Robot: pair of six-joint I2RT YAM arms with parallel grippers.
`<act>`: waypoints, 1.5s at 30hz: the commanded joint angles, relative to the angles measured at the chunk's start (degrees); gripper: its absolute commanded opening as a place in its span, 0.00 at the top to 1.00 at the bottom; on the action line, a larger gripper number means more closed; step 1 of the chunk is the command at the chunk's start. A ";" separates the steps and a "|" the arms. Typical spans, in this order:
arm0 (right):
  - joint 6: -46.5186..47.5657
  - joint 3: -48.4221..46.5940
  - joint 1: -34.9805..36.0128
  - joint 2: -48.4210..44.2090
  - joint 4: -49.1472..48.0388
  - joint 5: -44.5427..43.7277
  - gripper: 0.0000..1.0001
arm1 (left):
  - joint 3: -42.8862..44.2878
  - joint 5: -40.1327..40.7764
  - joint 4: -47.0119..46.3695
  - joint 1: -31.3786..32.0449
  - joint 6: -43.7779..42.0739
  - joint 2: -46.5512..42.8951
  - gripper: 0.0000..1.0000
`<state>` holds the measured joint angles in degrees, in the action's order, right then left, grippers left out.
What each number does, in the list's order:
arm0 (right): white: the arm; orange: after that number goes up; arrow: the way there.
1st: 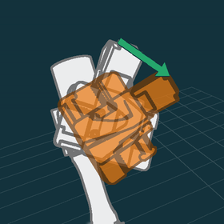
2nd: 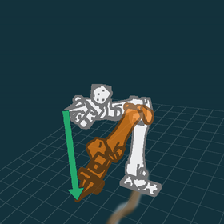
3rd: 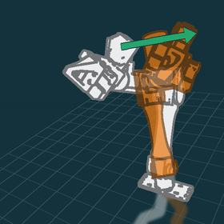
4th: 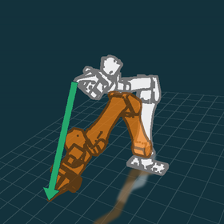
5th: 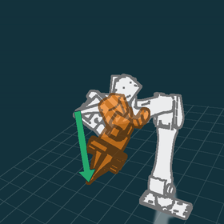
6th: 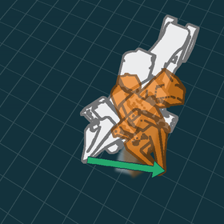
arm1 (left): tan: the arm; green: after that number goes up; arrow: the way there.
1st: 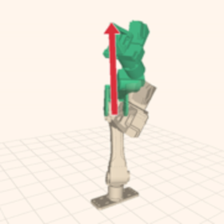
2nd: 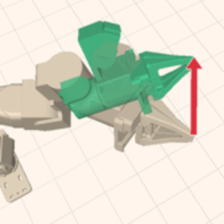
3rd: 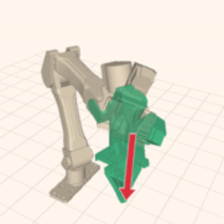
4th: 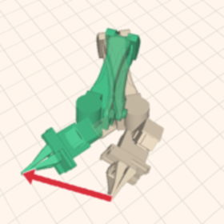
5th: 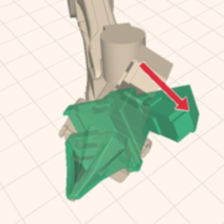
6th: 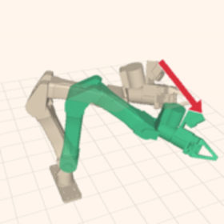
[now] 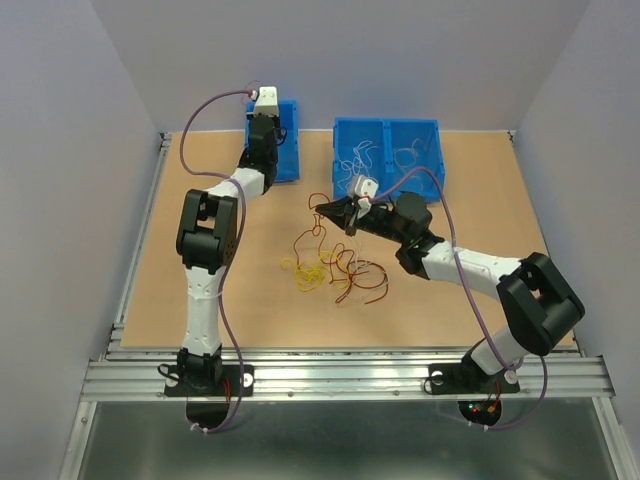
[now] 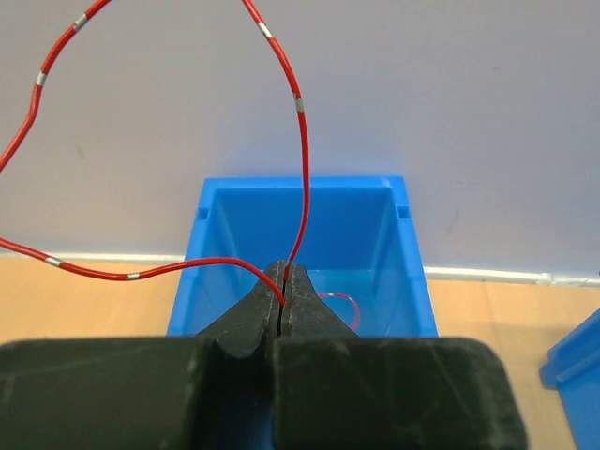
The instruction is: Untangle the cables
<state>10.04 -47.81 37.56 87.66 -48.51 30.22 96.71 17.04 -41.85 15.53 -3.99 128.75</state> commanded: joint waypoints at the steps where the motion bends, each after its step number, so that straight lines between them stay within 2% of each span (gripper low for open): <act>1: -0.99 -3.60 -0.21 0.32 -1.85 1.34 0.99 | 1.21 0.81 -3.68 -0.50 -4.53 1.06 1.00; 6: -0.46 -2.81 -0.21 -0.29 -1.94 0.63 1.00 | -2.83 3.00 -2.89 -0.24 -4.36 0.63 1.00; 10: -0.20 -1.85 -0.21 -1.69 -1.85 0.54 1.00 | -4.16 -0.42 2.02 -0.15 -2.52 -0.95 1.00; 11: -0.20 -1.67 -0.21 -1.87 -1.85 0.54 0.99 | -4.07 -3.30 3.68 -0.15 -2.60 -1.30 1.00; 17: 0.24 -0.44 -0.21 -3.37 -1.76 -0.07 0.99 | -8.54 -7.88 0.72 0.11 -7.70 -4.99 1.00; 20: 0.50 0.09 -0.21 -3.81 -1.76 -0.33 0.99 | -8.73 -7.02 0.89 0.11 -7.96 -6.05 1.00; 24: 0.42 0.44 -0.21 -4.34 -1.76 0.11 1.00 | -3.82 -6.40 8.34 0.12 -11.47 -4.30 1.00; 25: 0.50 0.53 -0.21 -4.42 -1.76 0.19 0.99 | -0.24 -6.40 10.88 0.12 -11.91 -2.90 1.00; 27: 0.59 0.61 -0.21 -4.51 -1.76 0.02 1.00 | 5.48 -6.93 21.94 0.12 -13.93 -0.35 1.00; 28: 0.59 0.61 -0.21 -4.51 -1.76 0.10 0.99 | 11.25 -6.84 28.33 0.12 -14.38 2.62 1.00; 30: 0.59 0.53 -0.21 -4.42 -1.76 0.28 0.99 | 15.25 -5.97 31.64 0.12 -14.82 4.84 1.00; 37: 0.59 0.70 -0.21 -4.69 -1.59 0.19 0.99 | 8.77 -8.77 34.19 0.29 -17.89 2.92 1.00; 45: 0.42 0.79 -0.30 -5.04 -1.41 0.54 0.99 | 10.26 -7.37 47.37 0.55 -17.46 4.23 1.00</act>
<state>10.28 -47.88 37.56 84.88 -48.36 30.46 106.15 9.34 -0.73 15.73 -20.99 133.91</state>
